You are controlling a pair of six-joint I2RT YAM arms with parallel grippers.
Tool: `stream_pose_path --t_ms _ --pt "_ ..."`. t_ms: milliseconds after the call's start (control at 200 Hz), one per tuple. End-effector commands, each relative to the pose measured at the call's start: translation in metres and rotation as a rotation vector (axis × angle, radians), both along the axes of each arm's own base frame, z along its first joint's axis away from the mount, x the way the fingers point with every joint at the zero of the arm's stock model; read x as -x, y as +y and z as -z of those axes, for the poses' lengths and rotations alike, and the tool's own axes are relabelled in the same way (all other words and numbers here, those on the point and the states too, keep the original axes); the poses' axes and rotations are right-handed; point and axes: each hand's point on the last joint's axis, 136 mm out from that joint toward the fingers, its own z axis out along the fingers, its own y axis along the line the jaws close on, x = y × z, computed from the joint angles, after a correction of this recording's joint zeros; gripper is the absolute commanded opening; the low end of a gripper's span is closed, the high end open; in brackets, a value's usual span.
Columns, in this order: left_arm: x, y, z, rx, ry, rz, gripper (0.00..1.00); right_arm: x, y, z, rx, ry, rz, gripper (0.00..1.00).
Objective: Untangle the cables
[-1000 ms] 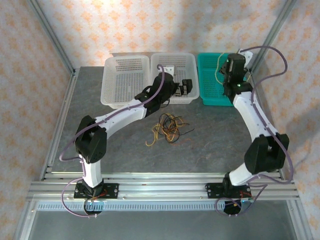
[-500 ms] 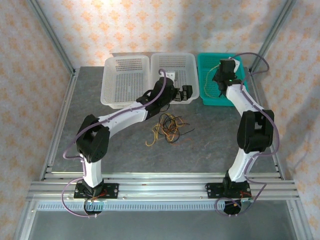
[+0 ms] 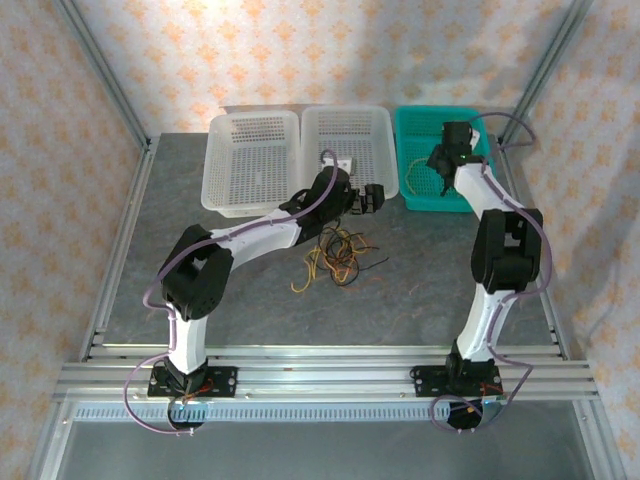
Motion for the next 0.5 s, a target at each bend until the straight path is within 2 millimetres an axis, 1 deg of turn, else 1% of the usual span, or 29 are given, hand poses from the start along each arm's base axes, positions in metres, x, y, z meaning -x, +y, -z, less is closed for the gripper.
stream_pose_path --t_ms 0,115,200,300,345,375,496 --pt "0.013 0.004 -0.016 0.018 0.02 0.01 0.99 0.015 0.008 -0.054 0.008 -0.113 -0.056 0.69" --pt "0.03 0.022 -0.009 -0.011 0.046 -0.008 0.99 0.039 0.025 -0.063 0.029 -0.155 -0.119 0.68" --pt "0.043 0.04 -0.002 -0.05 0.062 -0.029 0.99 0.057 0.04 -0.064 0.006 -0.173 -0.17 0.63" --pt "0.061 0.056 0.004 -0.085 0.078 -0.026 0.99 0.076 0.059 -0.058 -0.043 -0.165 -0.227 0.59" --pt "0.069 0.062 0.007 -0.091 0.083 -0.022 0.99 0.086 0.07 -0.055 -0.061 -0.162 -0.255 0.58" --pt "0.075 0.065 0.006 -0.088 0.082 -0.019 0.99 0.093 0.079 -0.051 -0.074 -0.152 -0.277 0.57" --pt "0.096 0.08 0.015 -0.086 0.1 -0.015 0.99 0.122 0.108 -0.034 -0.107 -0.1 -0.342 0.56"
